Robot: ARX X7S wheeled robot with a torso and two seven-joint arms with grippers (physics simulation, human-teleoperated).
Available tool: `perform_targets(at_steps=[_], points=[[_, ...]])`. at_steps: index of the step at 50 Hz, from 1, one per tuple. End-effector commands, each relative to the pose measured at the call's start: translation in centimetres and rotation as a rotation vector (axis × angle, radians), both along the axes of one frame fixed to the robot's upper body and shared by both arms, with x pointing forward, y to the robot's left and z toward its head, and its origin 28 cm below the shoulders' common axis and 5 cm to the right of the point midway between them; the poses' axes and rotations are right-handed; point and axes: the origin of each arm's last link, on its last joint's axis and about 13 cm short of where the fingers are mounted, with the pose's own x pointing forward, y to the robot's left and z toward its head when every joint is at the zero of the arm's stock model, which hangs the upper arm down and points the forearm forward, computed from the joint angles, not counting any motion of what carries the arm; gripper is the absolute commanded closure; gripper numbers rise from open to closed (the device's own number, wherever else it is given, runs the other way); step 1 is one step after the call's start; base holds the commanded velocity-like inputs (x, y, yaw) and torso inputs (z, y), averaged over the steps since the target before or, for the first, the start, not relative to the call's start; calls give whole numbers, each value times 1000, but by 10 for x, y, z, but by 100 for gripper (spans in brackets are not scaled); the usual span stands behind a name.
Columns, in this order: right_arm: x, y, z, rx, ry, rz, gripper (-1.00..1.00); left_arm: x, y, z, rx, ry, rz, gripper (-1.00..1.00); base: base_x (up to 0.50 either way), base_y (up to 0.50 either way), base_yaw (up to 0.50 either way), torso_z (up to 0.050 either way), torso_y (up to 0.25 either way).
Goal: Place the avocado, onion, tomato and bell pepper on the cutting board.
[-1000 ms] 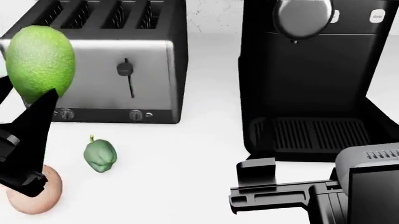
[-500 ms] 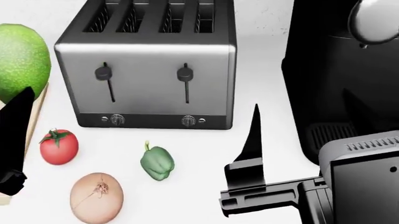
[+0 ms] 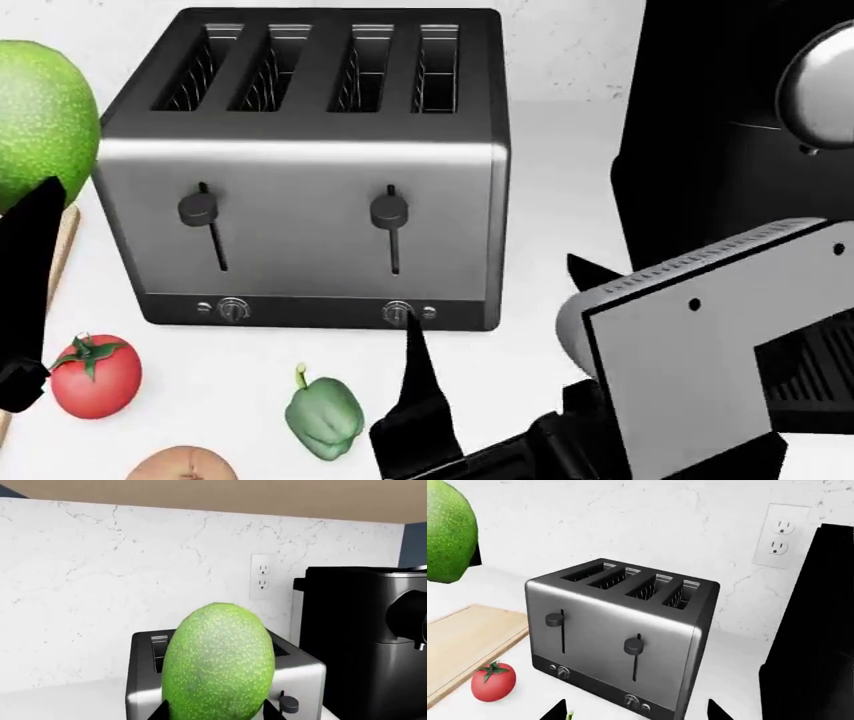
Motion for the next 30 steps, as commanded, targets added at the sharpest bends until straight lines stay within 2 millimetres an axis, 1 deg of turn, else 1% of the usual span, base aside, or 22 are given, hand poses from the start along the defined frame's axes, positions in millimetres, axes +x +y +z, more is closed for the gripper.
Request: perform_targets(at_steps=[1,7,11,18,24,27,30], points=[[0,10,14,-18,175,223,-100,1,1,6,-41,-32,4,100,0,0,0,0,0],[9,12,17,-38,193,262,-100,2,1,6,-40,-30,2,100,0,0,0,0,2],[21,12,15,-48,203,264,-100,0,1,7,-42,-31,2,100,0,0,0,0,0],[39,14,8,-72,230,261,-100,-1,4,7,-41,-29,4,100,0,0,0,0,0],[58,13,1,-98,248,237,-100,1,5,8,-41,-30,2,100,0,0,0,0,0],[64,14,-3,-107,254,239,-100,2,6,7,-46,-28,2,100,0,0,0,0,0],[74,14,-10,-120,274,232,-100,1,6,7,-47,-28,2,100,0,0,0,0,0]])
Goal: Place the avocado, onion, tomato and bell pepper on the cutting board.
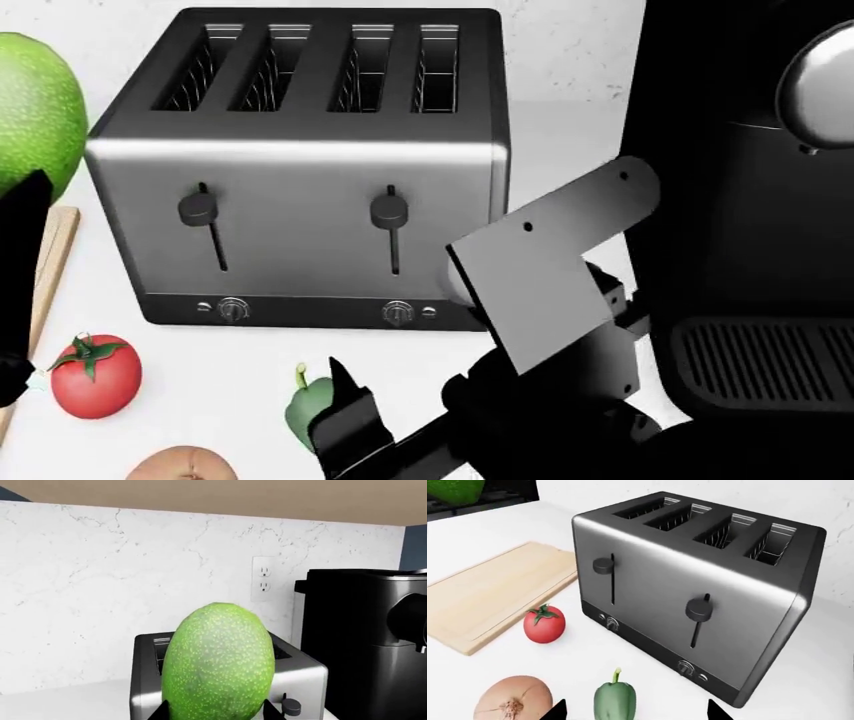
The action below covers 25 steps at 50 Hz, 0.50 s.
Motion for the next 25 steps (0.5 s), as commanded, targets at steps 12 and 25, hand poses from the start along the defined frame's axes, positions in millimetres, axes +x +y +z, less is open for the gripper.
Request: perform_targets(at_steps=[12,25], points=[[47,9,-31,-67,84,53,-100,0,0,4,-42,-22,-8,100,0,0,0,0,0],[52,21,-44,-86,114,102,-100,-4,-1,5,-41,-21,-9,100,0,0,0,0,1]])
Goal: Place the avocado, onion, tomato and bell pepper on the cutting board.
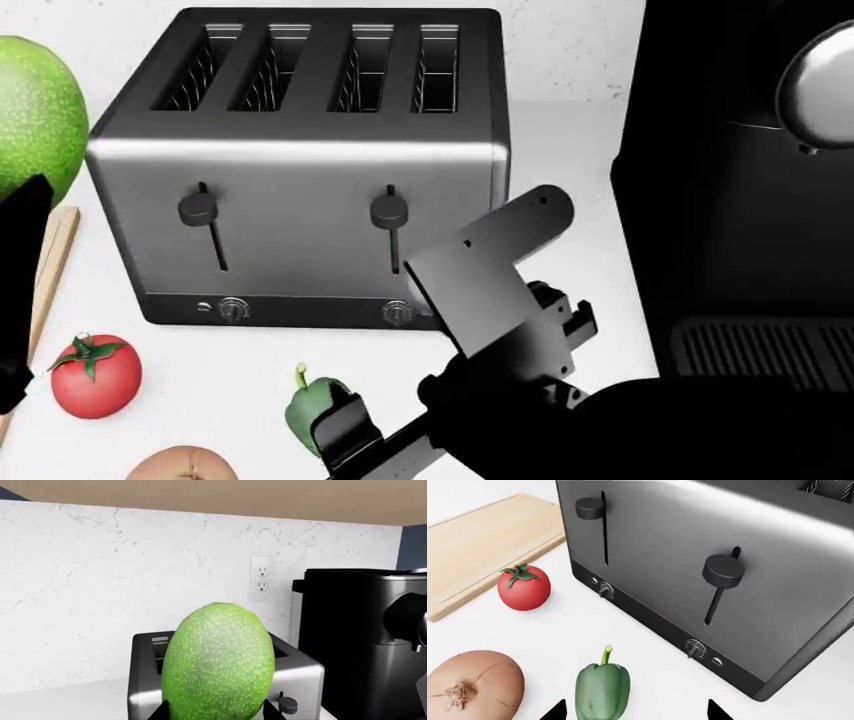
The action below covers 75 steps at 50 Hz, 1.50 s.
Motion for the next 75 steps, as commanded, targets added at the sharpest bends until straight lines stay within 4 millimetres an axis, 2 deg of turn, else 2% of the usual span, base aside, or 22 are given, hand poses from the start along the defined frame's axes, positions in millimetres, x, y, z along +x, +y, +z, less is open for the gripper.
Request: perform_targets(at_steps=[1,17,55,75], points=[[9,12,-10,-4,16,64,-100,-1,0,4,-39,-22,-3,100,0,0,0,0,0],[25,20,-24,-10,41,78,-100,-4,0,5,-37,-20,-4,100,0,0,0,0,0],[33,39,-60,-27,126,133,-100,-8,-2,5,-43,-17,0,100,0,0,0,0,0],[33,40,-69,-25,157,130,-100,-9,-2,5,-45,-14,0,100,0,0,0,0,0]])
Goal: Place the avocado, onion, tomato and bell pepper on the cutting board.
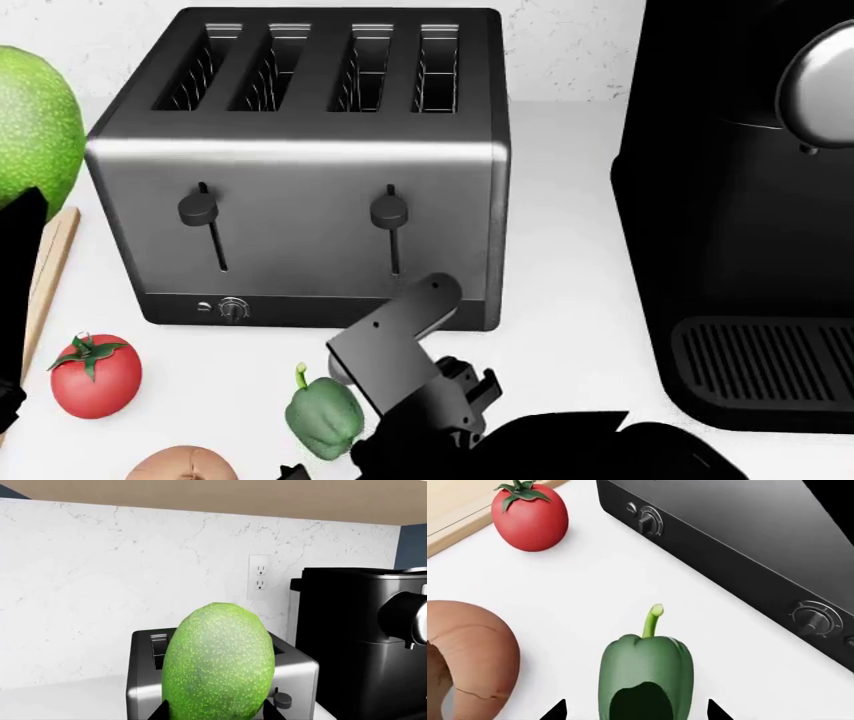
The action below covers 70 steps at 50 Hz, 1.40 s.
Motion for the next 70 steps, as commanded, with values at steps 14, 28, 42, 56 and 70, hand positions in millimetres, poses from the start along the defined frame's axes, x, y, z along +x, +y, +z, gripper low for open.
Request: perform_targets(at_steps=[14,28,42,56,70], points=[[-8,4,11,48,-22,15,100,1,2,3,-46,-22,4,100,0,0,0,0,1],[-59,-19,113,202,-361,-18,100,4,2,6,-48,-32,17,100,0,0,0,0,0],[-77,-34,125,319,-477,-127,100,20,5,2,-46,-48,27,100,0,3,0,0,0],[-80,-37,127,313,-484,-157,100,22,8,1,-45,-48,30,100,21,494,0,0,0],[-83,-37,129,311,-486,-160,100,16,6,3,-46,-49,29,100,23,500,0,0,1]])
